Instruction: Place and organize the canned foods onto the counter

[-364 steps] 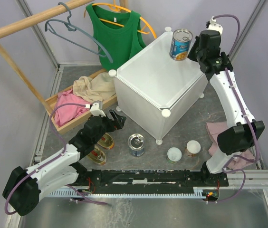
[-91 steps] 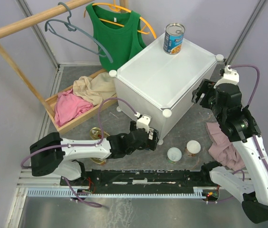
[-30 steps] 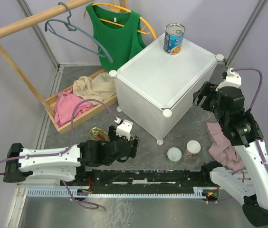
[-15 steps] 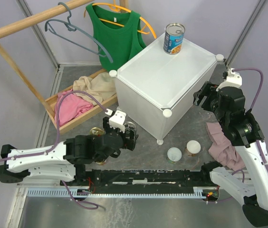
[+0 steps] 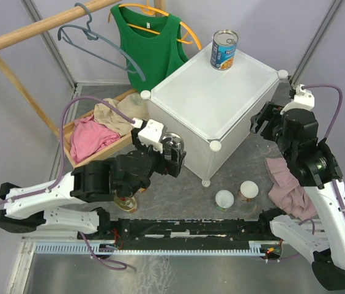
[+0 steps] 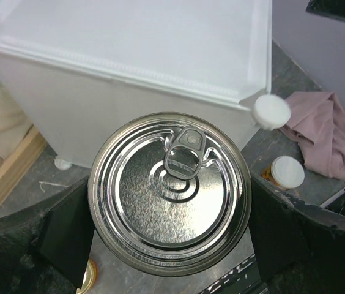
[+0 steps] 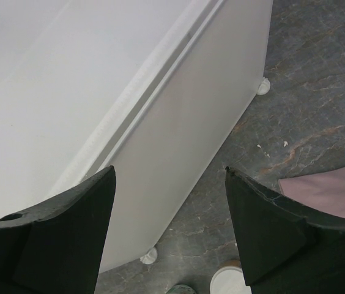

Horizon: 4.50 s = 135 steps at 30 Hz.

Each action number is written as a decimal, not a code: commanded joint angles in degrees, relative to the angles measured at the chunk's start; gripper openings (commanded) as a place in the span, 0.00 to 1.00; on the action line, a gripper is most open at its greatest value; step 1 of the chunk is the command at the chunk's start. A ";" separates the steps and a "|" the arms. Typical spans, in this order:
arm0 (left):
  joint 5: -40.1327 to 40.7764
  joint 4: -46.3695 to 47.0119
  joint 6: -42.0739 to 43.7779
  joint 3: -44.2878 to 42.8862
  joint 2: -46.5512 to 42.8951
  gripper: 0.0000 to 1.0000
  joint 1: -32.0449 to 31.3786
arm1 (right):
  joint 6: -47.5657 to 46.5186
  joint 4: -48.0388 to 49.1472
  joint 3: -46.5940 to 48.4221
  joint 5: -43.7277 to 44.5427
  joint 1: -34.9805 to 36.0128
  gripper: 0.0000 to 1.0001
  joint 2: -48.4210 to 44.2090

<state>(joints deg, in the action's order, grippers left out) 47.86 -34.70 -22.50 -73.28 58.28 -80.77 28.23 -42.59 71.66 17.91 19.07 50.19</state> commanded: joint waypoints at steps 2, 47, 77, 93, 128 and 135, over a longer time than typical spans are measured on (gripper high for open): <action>1.98 7.52 7.62 -12.83 3.42 0.03 -0.26 | 0.07 0.21 3.58 1.40 0.23 0.80 0.40; -24.93 7.99 14.48 -52.84 36.25 0.03 19.20 | -0.66 0.99 9.77 1.77 0.24 0.80 4.12; -48.82 14.07 4.38 -65.24 52.49 0.03 31.33 | -7.60 7.99 6.20 -7.67 0.24 1.00 3.23; -52.60 17.50 5.01 -59.88 51.86 0.55 31.09 | -8.59 10.60 2.09 -11.62 0.24 1.00 1.95; -57.95 17.21 2.32 -56.53 50.57 0.89 30.62 | -13.38 37.79 -10.74 -22.14 0.33 0.99 5.38; -59.00 17.21 1.52 -56.64 50.87 0.89 30.42 | -13.82 39.59 -11.42 -21.39 0.29 0.97 6.83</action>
<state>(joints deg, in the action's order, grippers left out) -7.16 -22.37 -16.49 -128.62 112.44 -49.52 15.53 -8.82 60.49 -3.44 19.14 56.34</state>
